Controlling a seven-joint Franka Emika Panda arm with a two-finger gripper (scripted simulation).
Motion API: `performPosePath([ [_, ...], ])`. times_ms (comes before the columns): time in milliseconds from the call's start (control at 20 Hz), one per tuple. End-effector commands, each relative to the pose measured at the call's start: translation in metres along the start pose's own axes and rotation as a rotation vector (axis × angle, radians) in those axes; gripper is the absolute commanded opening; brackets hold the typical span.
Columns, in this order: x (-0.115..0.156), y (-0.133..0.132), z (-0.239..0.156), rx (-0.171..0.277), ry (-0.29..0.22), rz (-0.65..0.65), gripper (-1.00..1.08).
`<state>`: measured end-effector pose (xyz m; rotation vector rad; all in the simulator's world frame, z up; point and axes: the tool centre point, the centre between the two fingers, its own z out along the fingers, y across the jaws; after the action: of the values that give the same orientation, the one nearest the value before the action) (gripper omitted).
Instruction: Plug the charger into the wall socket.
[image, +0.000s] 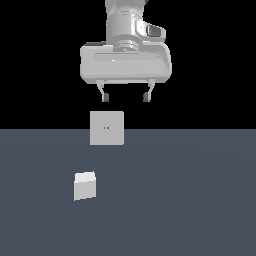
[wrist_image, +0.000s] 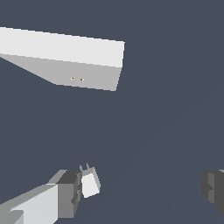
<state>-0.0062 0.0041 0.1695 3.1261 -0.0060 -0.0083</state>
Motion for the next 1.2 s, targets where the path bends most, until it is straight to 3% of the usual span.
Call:
performPosePath([
  [0,0.000,0.000,0.000,0.000,0.000,0.000,1.00],
  [550,-0.013,-0.011,0.014,0.005,0.020,-0.050,1.00],
  [1150,-0.057,-0.043,0.062,0.022,0.086,-0.210,1.00],
])
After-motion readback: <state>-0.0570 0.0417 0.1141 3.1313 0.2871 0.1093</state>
